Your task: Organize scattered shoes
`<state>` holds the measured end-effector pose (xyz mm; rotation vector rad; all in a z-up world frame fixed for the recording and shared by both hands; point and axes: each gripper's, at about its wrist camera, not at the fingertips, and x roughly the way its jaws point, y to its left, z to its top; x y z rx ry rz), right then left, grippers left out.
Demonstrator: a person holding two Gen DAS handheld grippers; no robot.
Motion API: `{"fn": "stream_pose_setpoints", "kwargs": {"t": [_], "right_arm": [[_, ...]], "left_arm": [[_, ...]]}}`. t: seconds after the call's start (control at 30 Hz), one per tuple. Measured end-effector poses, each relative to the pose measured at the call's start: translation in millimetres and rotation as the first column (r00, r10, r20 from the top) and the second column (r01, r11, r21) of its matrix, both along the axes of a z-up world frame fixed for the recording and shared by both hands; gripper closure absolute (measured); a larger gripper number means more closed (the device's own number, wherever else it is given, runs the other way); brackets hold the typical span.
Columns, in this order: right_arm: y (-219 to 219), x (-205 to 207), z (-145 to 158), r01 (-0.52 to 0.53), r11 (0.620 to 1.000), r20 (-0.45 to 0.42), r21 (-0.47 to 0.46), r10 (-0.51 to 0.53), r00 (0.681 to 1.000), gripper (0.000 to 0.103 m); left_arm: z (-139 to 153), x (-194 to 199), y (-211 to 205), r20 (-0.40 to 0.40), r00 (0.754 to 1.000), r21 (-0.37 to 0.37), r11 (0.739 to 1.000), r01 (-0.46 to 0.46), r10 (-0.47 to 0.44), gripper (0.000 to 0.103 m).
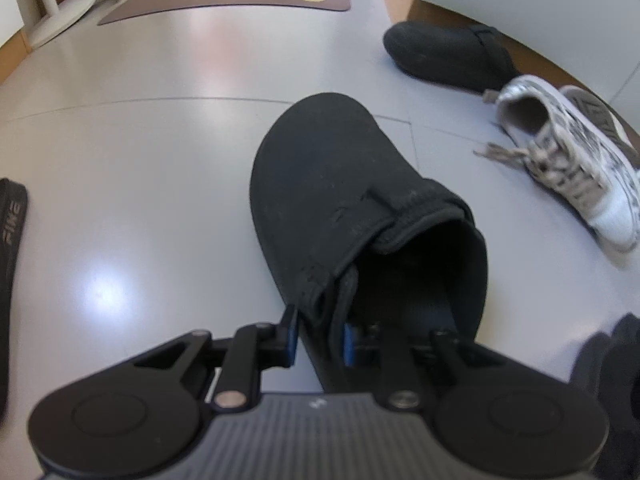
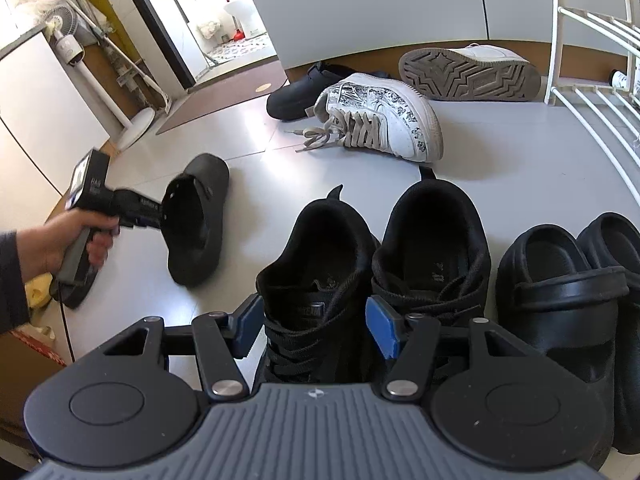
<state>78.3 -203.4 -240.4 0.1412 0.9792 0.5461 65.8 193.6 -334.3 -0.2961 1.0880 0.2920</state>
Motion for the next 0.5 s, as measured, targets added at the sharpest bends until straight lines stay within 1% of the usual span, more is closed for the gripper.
{"fn": "stream_pose_setpoints", "kwargs": {"t": [0.2, 0.23, 0.37, 0.43, 0.5], "right_arm": [[4.4, -1.4, -3.5, -0.017, 1.0, -0.011, -0.006, 0.017, 1.0, 0.046], [5.4, -1.3, -3.7, -0.02, 1.0, -0.012, -0.007, 0.02, 1.0, 0.046], [8.5, 0.0, -4.0, -0.023, 1.0, -0.027, 0.002, 0.023, 0.999, 0.046], [10.2, 0.7, -3.7, -0.028, 0.999, -0.036, 0.015, 0.029, 0.999, 0.046], [13.2, 0.2, -3.2, -0.039, 0.999, -0.033, 0.016, 0.04, 0.999, 0.046]], "left_arm": [[-0.3, -20.2, -7.0, -0.001, 1.0, -0.023, 1.0, -0.008, 0.008, 0.083], [-0.5, -24.0, -9.4, -0.001, 1.0, -0.03, 0.999, -0.01, 0.01, 0.085], [0.4, -43.7, -18.8, -0.005, 1.0, -0.069, 0.997, -0.022, 0.021, 0.085], [-2.0, -46.5, -25.1, -0.006, 1.0, -0.07, 0.997, -0.017, 0.016, 0.085], [-2.7, -57.3, -33.1, -0.009, 1.0, -0.067, 0.998, -0.002, 0.002, 0.085]]}}
